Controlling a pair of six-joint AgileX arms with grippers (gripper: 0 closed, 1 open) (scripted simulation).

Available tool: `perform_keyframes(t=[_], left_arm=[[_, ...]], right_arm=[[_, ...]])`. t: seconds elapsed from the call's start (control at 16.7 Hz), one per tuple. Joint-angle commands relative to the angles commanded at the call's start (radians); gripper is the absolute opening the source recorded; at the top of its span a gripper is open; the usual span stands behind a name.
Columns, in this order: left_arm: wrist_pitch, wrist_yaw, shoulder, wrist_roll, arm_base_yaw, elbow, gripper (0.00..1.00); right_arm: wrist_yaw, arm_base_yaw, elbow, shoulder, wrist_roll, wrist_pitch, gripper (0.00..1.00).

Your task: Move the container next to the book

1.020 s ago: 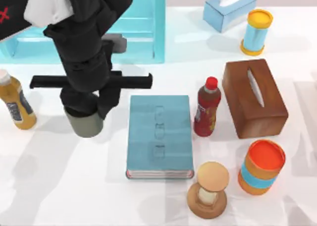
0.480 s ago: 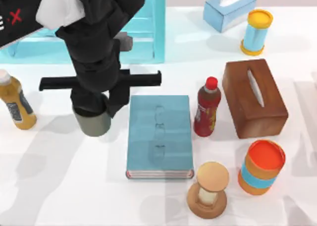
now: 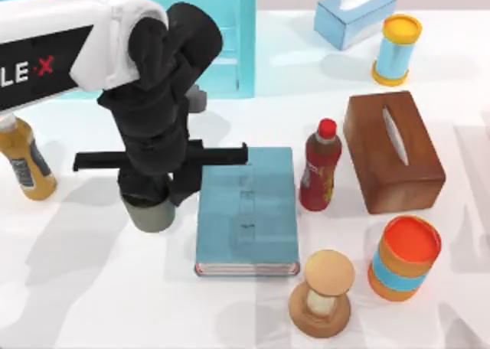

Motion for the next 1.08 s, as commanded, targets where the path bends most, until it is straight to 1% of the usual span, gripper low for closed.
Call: perform_keyframes(t=[0.12,0.36,1.08], left_arm=[[0.035,-0.001,0.009,0.004,0.003,-0.033,0.0],[0.037,-0.001,0.011,0.004,0.003,-0.036,0.0],[0.037,-0.001,0.011,0.004,0.003,-0.036,0.9]], right_arm=[[0.0,0.0,0.0,0.0,0.0,0.0,1.0],[0.0,0.0,0.0,0.0,0.0,0.0,1.0],[0.0,0.0,0.0,0.0,0.0,0.0,1.0]])
